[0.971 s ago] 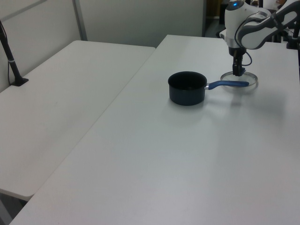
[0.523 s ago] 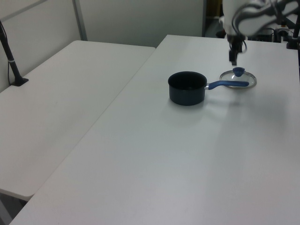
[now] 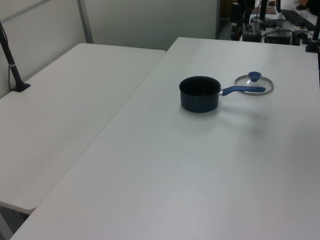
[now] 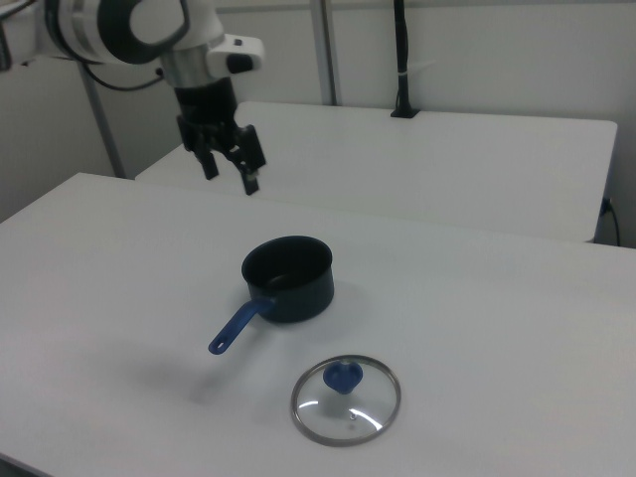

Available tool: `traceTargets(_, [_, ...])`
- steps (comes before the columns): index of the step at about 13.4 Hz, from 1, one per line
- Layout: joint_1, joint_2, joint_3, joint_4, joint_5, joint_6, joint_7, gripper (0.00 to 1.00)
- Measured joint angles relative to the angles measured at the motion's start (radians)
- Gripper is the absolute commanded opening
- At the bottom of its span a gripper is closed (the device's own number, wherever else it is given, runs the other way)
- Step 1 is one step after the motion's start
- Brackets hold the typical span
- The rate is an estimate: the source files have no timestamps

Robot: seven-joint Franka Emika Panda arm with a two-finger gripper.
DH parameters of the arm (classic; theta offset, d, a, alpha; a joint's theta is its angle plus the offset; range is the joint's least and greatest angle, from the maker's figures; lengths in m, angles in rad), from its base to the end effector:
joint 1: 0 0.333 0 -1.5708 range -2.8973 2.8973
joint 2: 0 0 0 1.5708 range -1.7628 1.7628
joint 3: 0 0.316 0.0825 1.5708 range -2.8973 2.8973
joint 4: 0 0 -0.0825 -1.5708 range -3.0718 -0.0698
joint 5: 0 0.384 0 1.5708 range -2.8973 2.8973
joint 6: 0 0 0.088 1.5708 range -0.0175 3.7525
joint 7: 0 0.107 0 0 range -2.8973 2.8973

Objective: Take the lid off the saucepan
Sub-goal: 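Open the gripper and raise it away from the lid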

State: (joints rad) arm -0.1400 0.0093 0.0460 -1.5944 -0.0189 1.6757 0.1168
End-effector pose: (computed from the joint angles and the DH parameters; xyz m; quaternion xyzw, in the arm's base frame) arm 0.5647 -0.0552 0.6177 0.9938 -0.1045 0.0361 0.0088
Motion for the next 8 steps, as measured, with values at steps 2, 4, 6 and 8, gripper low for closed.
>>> traceTargets(2, [0.041,0.001,-0.013,-0.001,0.022,0.000,0.004,1.00])
traceTargets(4, [0.055,0.005,-0.018,-0.001,0.022,0.000,-0.018,1.00])
traceTargets(6, [0.058,0.006,-0.020,-0.001,0.022,0.001,-0.031,1.00])
traceTargets(8, [0.058,0.006,-0.024,-0.001,0.022,0.006,-0.035,1.00])
